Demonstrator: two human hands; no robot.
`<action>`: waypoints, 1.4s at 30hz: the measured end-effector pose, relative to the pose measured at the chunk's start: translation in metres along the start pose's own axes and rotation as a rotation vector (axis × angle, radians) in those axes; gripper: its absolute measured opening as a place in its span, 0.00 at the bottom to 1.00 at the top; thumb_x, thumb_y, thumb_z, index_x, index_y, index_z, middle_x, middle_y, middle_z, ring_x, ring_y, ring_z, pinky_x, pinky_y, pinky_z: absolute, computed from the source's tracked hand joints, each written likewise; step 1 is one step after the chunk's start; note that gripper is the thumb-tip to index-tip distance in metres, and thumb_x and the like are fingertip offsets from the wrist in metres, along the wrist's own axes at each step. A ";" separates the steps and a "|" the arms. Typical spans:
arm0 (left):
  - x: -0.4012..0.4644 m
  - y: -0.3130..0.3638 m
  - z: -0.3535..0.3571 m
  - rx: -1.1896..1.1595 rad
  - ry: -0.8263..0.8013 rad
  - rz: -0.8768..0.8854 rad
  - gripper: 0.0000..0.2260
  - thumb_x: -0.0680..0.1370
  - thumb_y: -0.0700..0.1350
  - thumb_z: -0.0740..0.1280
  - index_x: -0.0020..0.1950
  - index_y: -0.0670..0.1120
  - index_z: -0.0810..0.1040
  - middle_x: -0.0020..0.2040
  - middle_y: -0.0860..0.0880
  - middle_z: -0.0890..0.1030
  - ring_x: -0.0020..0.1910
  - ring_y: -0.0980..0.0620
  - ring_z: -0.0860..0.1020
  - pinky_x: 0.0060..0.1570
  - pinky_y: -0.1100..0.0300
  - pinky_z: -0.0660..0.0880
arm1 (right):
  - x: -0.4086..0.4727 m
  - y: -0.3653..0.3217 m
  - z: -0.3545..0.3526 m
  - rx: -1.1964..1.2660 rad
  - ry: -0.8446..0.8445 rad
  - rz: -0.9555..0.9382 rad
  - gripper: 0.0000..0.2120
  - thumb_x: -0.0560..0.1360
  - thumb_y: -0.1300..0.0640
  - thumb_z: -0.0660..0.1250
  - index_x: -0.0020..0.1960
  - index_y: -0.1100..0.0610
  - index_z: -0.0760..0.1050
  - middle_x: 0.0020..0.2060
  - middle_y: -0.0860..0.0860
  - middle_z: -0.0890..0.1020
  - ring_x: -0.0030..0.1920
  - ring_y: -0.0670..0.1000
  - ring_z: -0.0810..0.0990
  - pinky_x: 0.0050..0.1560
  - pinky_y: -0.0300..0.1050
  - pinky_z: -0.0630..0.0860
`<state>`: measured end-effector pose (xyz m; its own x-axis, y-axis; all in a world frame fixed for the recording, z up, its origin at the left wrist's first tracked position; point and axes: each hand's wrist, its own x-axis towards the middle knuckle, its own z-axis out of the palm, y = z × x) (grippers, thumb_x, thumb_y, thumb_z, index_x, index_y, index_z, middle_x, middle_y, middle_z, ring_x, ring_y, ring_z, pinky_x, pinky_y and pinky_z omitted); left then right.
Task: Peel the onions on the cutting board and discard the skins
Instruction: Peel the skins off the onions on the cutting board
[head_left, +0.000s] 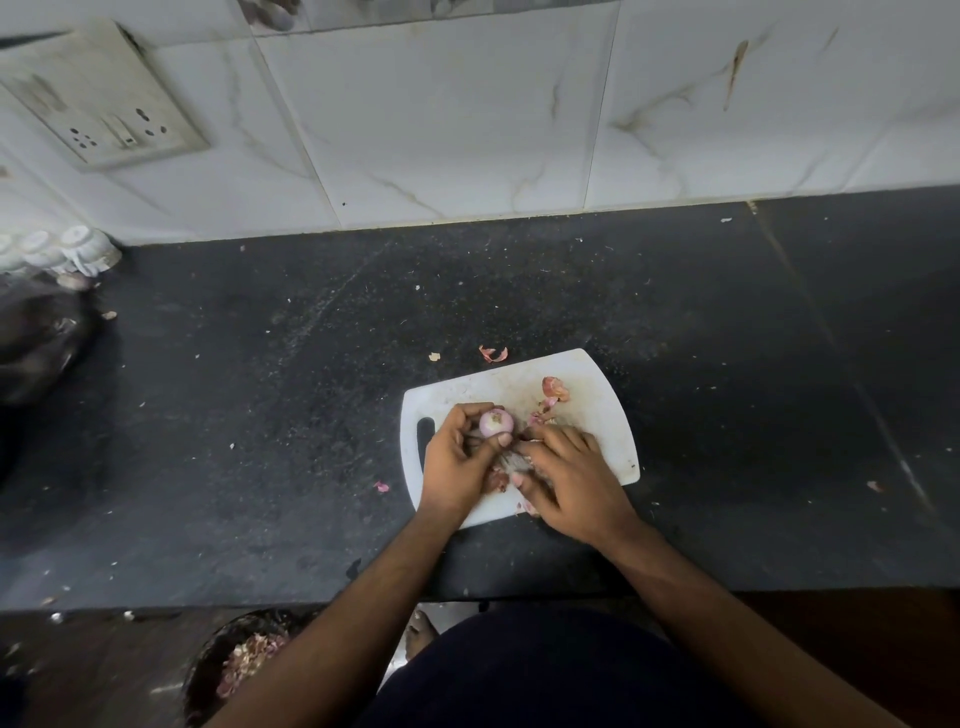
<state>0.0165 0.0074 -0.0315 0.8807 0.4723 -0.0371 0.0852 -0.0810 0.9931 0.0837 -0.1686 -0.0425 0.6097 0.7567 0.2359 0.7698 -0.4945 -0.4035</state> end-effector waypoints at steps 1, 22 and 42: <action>0.001 0.001 -0.002 -0.031 0.006 -0.013 0.15 0.76 0.37 0.75 0.60 0.47 0.79 0.56 0.48 0.85 0.57 0.48 0.83 0.62 0.51 0.79 | -0.001 0.000 0.002 -0.016 0.000 -0.017 0.17 0.82 0.44 0.60 0.61 0.52 0.79 0.61 0.51 0.78 0.64 0.53 0.74 0.63 0.55 0.71; 0.002 0.003 -0.018 -0.068 0.039 -0.113 0.15 0.83 0.56 0.64 0.64 0.50 0.81 0.57 0.53 0.85 0.59 0.54 0.81 0.65 0.53 0.76 | 0.037 -0.010 -0.005 0.267 -0.048 -0.011 0.15 0.83 0.47 0.62 0.63 0.52 0.81 0.61 0.45 0.81 0.61 0.49 0.79 0.62 0.53 0.77; 0.005 -0.001 -0.022 0.082 -0.102 -0.057 0.13 0.80 0.44 0.71 0.64 0.47 0.79 0.58 0.50 0.84 0.60 0.51 0.81 0.64 0.50 0.77 | 0.079 -0.015 0.009 0.256 0.025 0.305 0.05 0.81 0.58 0.62 0.51 0.53 0.77 0.45 0.46 0.79 0.49 0.51 0.78 0.46 0.47 0.73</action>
<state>0.0104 0.0288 -0.0304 0.9157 0.3868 -0.1086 0.1706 -0.1296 0.9768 0.1189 -0.0980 -0.0257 0.8102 0.5790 0.0915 0.4824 -0.5700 -0.6651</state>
